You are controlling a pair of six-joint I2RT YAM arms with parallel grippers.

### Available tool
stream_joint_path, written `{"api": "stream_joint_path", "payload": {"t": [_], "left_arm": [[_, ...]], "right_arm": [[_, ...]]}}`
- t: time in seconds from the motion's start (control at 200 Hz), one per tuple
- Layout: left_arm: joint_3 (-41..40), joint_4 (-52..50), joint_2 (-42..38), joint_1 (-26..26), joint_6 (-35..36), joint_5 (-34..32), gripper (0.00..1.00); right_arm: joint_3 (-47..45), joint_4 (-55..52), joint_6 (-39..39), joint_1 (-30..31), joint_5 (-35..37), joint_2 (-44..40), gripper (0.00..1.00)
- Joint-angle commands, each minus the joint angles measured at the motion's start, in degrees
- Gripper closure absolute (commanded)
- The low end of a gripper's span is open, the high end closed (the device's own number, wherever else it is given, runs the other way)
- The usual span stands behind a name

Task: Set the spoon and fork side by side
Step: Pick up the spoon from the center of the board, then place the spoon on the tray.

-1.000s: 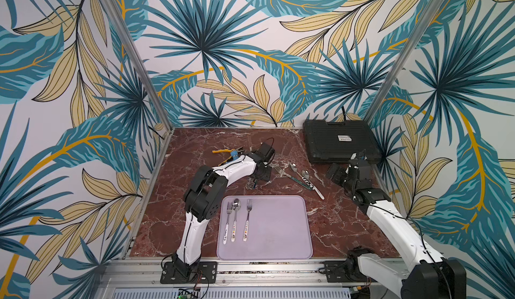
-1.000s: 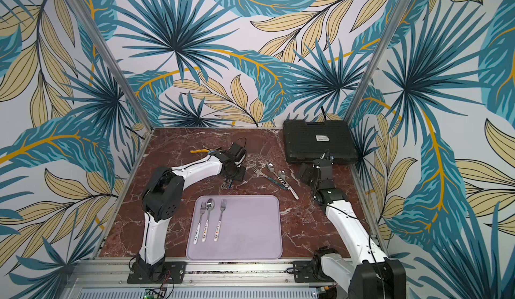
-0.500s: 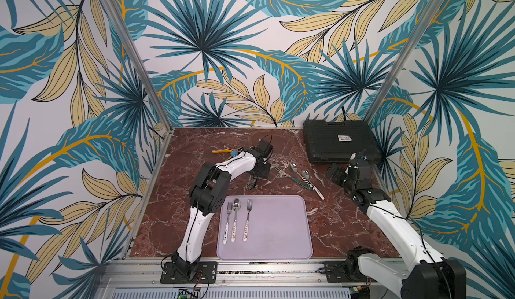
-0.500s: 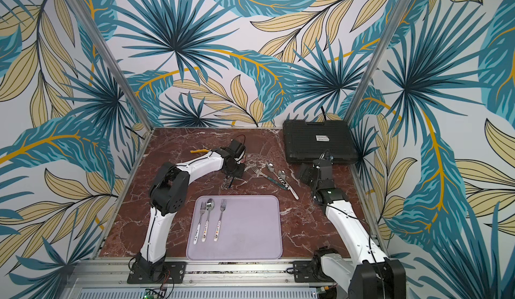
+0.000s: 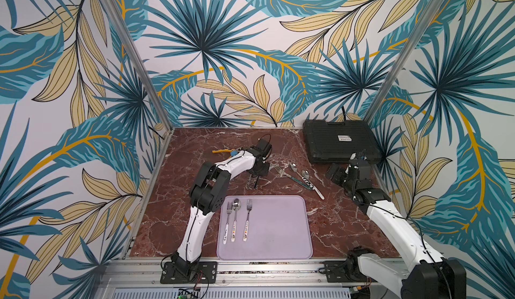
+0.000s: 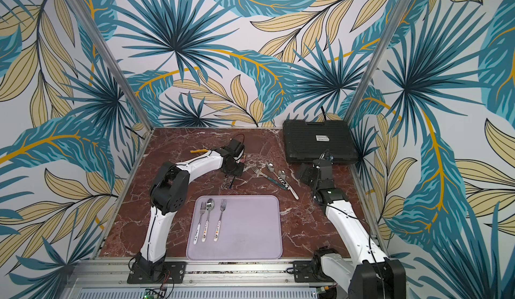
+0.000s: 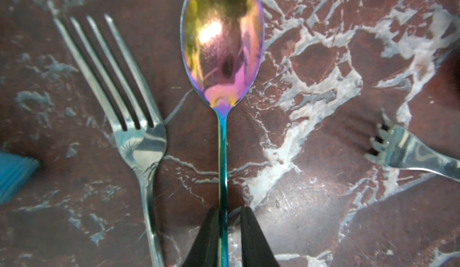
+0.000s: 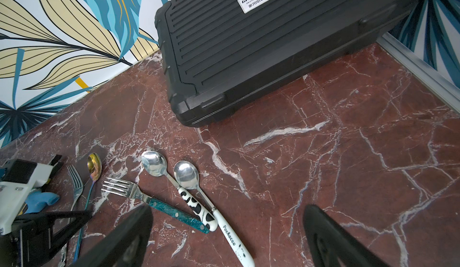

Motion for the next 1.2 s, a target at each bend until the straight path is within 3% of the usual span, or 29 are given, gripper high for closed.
{"api": "stream_joint_path", "payload": {"t": [0.0,0.31,0.556,0.876,1.197], "left_arm": [[1.45,-2.85,-0.09,0.22,-0.38,-0.13,0.87],[-0.51,-2.34,-5.07,0.12,-2.02,1.22,1.0],[-2.23,-4.97,-11.04,-0.7,-4.25,-0.13,1.0],[-14.95,-4.08,-22.37,-5.24,-10.38,-3.16,1.0],[-30.04,-3.33,-33.69,-13.02,-21.86,-4.67,1.0]], "right_arm": [[-0.43,-0.95,0.67,-0.11,-0.14,0.02,0.01],[-0.42,-1.03,0.66,-0.05,-0.22,-0.34,0.01],[-0.35,-1.27,0.61,-0.15,-0.26,-0.63,0.0],[-0.52,-1.11,0.75,-0.1,-0.28,-1.27,0.01],[-0.69,-0.85,0.9,-0.14,-0.24,-1.24,0.01]]}}
